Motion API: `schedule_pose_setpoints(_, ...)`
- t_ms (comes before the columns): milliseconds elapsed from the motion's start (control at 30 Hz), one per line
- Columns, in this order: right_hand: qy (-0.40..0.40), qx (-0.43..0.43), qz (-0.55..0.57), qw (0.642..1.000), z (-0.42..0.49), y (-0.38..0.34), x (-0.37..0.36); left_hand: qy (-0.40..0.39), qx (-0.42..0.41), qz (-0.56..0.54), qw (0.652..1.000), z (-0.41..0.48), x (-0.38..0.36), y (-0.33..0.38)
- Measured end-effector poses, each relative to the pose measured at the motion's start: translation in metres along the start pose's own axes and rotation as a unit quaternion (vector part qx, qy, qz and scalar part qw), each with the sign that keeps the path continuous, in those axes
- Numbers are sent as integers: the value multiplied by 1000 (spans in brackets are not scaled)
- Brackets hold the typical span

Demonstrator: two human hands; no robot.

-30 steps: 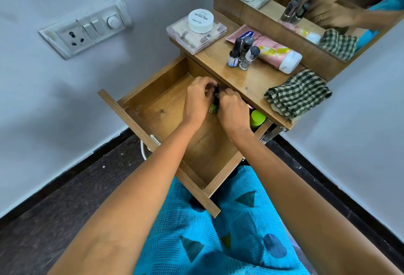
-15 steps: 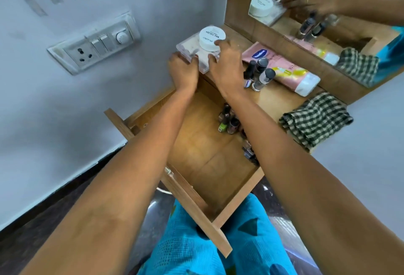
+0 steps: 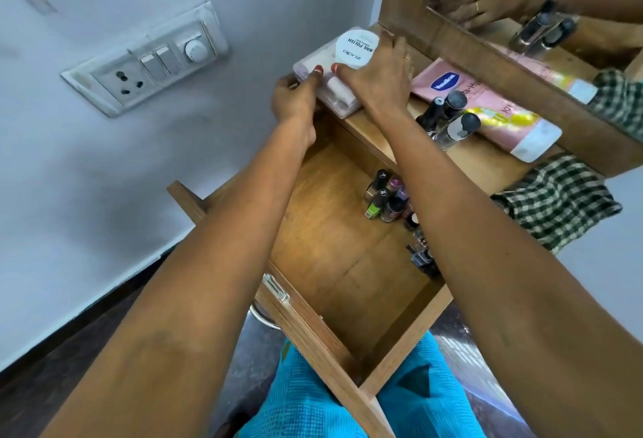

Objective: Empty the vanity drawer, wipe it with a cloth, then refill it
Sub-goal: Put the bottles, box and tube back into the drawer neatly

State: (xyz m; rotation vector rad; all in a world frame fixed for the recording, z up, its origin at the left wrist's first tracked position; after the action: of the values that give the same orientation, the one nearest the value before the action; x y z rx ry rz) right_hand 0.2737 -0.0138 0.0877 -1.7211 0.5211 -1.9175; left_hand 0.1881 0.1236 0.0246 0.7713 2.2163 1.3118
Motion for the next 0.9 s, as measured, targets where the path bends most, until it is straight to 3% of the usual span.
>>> schedule_pose_setpoints(333,-13,10,-4,1000,-22,-8,0,6,59,-111,992,-22,16,-11)
schedule_pose_setpoints(900,-65,41,27,997,-124,-17,-7,38,95,-127,987,-83,98,-48)
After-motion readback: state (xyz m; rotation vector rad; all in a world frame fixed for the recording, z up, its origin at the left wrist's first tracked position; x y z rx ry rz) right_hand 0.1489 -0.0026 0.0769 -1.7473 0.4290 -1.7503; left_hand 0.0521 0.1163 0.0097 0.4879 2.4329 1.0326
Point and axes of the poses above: each hand's wrist, its own z-axis towards the middle knuckle, its own x-axis out of the back of the hand, y = z × x, the point moved 10 cm from there along z, towards the middle knuckle, and after that the axes turned 2 degrees about y, right-handed, at the moved point
